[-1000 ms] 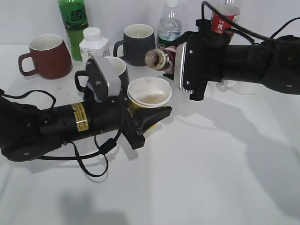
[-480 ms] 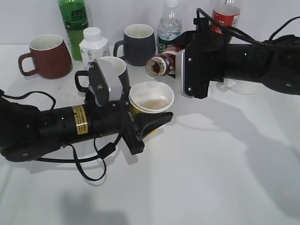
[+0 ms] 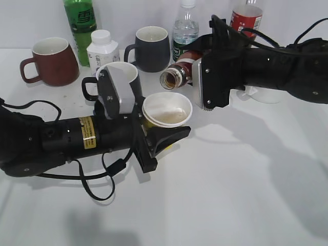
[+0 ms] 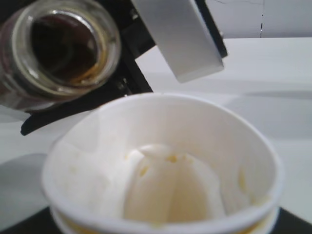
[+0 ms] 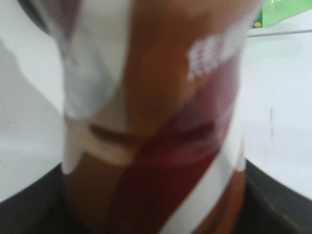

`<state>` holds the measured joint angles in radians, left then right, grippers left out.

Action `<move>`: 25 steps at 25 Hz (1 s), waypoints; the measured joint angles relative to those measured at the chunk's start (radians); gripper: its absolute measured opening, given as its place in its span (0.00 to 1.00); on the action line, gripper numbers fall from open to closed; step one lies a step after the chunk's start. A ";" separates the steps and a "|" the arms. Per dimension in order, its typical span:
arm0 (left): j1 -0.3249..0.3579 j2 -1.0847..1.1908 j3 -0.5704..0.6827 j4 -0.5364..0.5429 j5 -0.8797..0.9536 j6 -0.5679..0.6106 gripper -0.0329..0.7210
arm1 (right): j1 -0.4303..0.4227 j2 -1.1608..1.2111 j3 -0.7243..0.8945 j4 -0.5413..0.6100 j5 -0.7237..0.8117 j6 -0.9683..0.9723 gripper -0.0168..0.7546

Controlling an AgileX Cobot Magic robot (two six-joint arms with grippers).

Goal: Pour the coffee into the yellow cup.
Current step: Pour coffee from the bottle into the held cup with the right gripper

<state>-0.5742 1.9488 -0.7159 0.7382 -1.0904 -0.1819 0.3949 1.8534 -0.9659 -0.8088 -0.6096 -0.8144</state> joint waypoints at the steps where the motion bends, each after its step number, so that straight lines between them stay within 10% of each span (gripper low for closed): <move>1: 0.000 0.000 0.000 0.001 0.000 0.000 0.60 | 0.000 0.000 0.000 0.000 0.000 -0.003 0.67; 25: 0.000 0.000 0.032 -0.003 -0.040 0.000 0.60 | 0.000 0.000 0.000 0.002 0.003 -0.145 0.67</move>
<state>-0.5742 1.9488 -0.6837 0.7348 -1.1302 -0.1819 0.3949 1.8534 -0.9659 -0.8071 -0.6070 -0.9599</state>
